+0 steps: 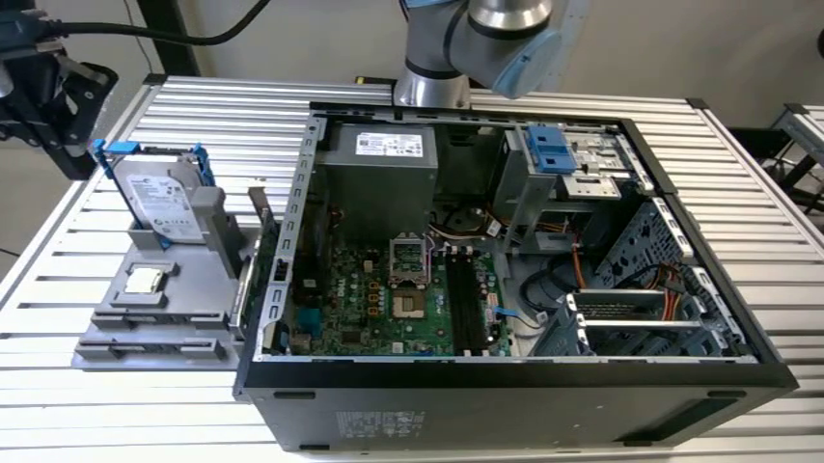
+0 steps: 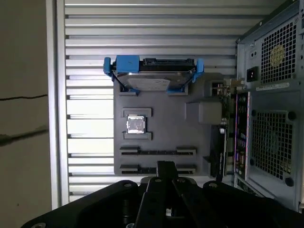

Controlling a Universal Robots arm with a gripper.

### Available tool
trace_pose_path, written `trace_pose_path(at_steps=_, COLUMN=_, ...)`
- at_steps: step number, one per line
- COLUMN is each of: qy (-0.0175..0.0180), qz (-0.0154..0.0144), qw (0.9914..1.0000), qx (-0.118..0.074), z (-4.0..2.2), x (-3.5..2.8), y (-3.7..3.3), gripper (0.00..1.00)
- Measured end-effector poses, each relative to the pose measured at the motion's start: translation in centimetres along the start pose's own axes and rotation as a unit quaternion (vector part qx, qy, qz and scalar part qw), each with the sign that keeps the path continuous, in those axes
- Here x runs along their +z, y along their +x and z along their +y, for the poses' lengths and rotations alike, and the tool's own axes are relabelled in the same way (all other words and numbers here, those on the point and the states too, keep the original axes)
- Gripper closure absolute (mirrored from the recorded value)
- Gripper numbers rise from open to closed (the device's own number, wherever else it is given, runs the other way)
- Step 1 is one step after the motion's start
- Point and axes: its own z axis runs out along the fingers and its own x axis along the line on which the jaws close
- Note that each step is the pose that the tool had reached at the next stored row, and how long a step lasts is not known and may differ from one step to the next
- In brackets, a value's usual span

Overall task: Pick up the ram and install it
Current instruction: 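Reach for the ram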

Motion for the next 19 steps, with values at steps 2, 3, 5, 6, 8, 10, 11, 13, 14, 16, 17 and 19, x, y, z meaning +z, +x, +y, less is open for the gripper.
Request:
trace_pose_path(at_steps=2, qy=0.0, qz=0.0, qw=1.0, qx=0.0, z=-0.65, x=-0.02, y=0.11, gripper=1.0)
trace_pose_path(at_steps=3, qy=0.0, qz=0.0, qw=1.0, qx=0.0, z=-0.98, x=-0.03, y=0.16, gripper=1.0)
trace_pose_path(at_steps=5, qy=0.0, qz=0.0, qw=1.0, qx=0.0, z=-1.6, x=-0.04, y=0.25, gripper=1.0)
trace_pose_path(at_steps=6, qy=0.0, qz=0.0, qw=1.0, qx=0.0, z=-1.9, x=-0.05, y=0.29, gripper=1.0)
trace_pose_path(at_steps=8, qy=0.0, qz=0.0, qw=1.0, qx=0.0, z=-2.47, x=-0.06, y=0.35, gripper=1.0)
trace_pose_path(at_steps=10, qy=0.0, qz=0.0, qw=1.0, qx=0.0, z=-3.04, x=-0.08, y=0.39, gripper=1.0)
trace_pose_path(at_steps=11, qy=0.0, qz=0.0, qw=1.0, qx=0.0, z=-3.33, x=-0.08, y=0.4, gripper=1.0)
trace_pose_path(at_steps=13, qy=0.0, qz=0.0, qw=1.0, qx=0.0, z=-3.71, x=-0.09, y=0.41, gripper=1.0)
trace_pose_path(at_steps=14, qy=0.0, qz=0.0, qw=1.0, qx=0.0, z=-3.74, x=-0.09, y=0.41, gripper=1.0)
trace_pose_path(at_steps=16, qy=0.0, qz=0.0, qw=1.0, qx=0.0, z=-3.74, x=-0.09, y=0.41, gripper=1.0)
trace_pose_path(at_steps=17, qy=0.0, qz=0.0007, qw=1.0, qx=0.0, z=-3.75, x=-0.09, y=0.41, gripper=1.0)
trace_pose_path(at_steps=19, qy=0.0, qz=0.0014, qw=1.0, qx=0.0, z=-3.75, x=-0.09, y=0.41, gripper=1.0)
